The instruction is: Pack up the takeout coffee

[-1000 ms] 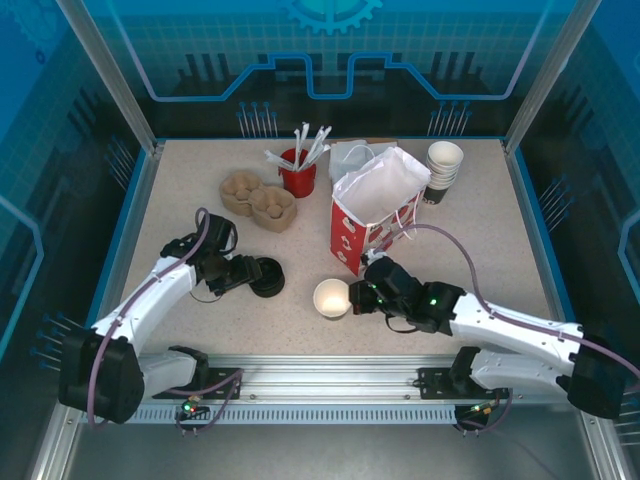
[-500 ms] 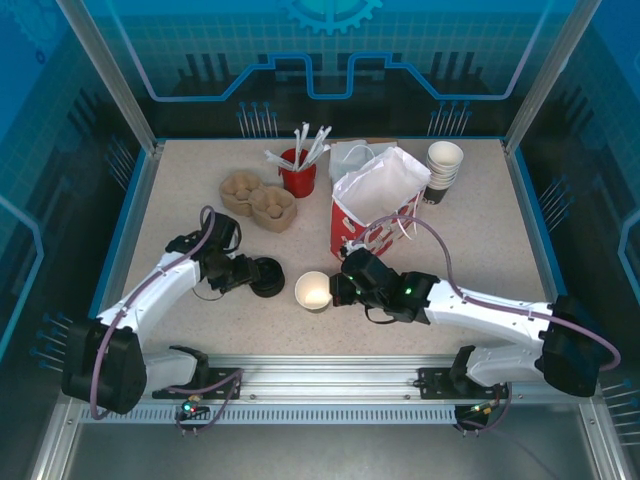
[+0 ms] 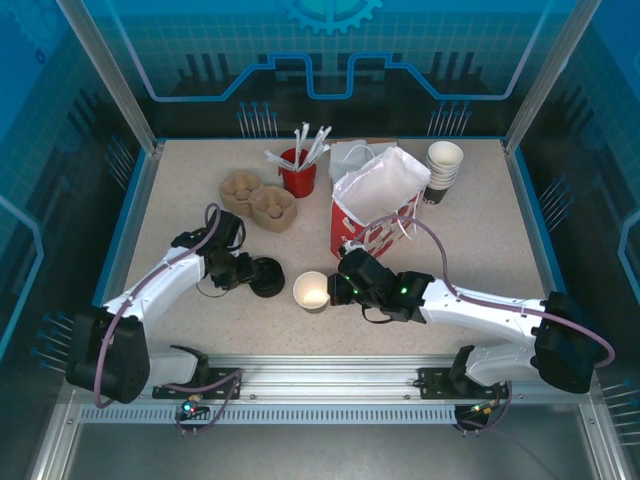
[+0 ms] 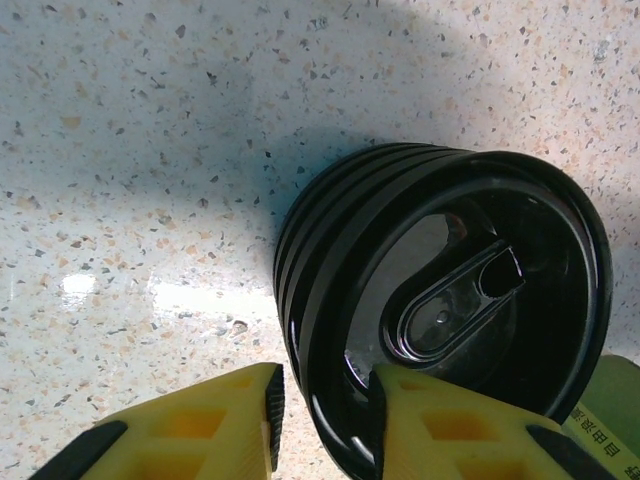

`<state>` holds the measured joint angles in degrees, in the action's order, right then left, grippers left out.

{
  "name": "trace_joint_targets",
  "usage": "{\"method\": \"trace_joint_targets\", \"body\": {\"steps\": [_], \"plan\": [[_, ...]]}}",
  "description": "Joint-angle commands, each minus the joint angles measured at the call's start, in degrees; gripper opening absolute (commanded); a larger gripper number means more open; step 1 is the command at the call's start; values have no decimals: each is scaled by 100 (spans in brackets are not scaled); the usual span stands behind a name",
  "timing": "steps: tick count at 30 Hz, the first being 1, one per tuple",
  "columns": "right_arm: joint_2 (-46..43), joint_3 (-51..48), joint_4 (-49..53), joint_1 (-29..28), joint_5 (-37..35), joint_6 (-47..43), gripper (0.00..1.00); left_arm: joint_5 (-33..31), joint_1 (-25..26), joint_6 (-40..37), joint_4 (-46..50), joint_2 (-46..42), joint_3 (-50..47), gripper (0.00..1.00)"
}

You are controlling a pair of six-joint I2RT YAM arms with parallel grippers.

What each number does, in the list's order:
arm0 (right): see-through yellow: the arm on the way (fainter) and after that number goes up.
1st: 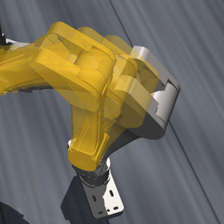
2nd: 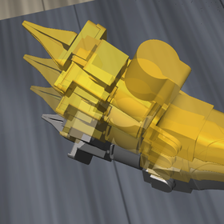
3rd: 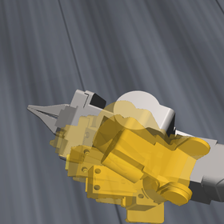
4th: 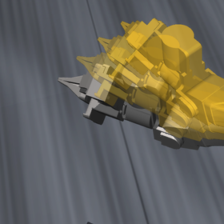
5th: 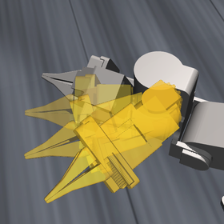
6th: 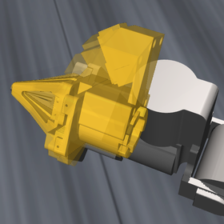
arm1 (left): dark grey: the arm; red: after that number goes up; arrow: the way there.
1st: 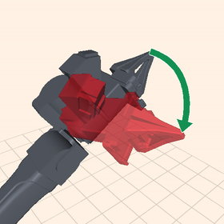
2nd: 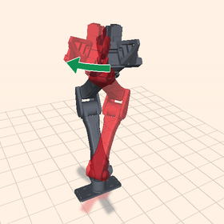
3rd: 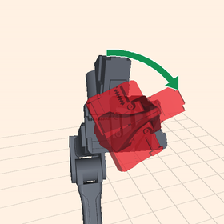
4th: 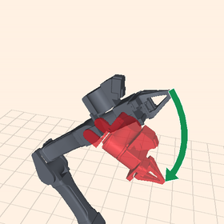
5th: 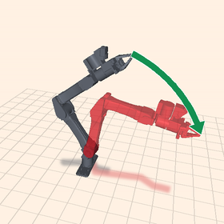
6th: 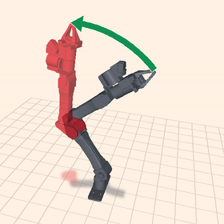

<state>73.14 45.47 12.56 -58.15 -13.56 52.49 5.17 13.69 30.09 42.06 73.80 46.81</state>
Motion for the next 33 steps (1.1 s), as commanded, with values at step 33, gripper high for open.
{"method": "trace_joint_targets", "body": {"steps": [33], "plan": [[-518, 1943, 2075, -274, 308, -89, 50, -687, 1388, 316, 1517, -1009, 1626, 16]]}}
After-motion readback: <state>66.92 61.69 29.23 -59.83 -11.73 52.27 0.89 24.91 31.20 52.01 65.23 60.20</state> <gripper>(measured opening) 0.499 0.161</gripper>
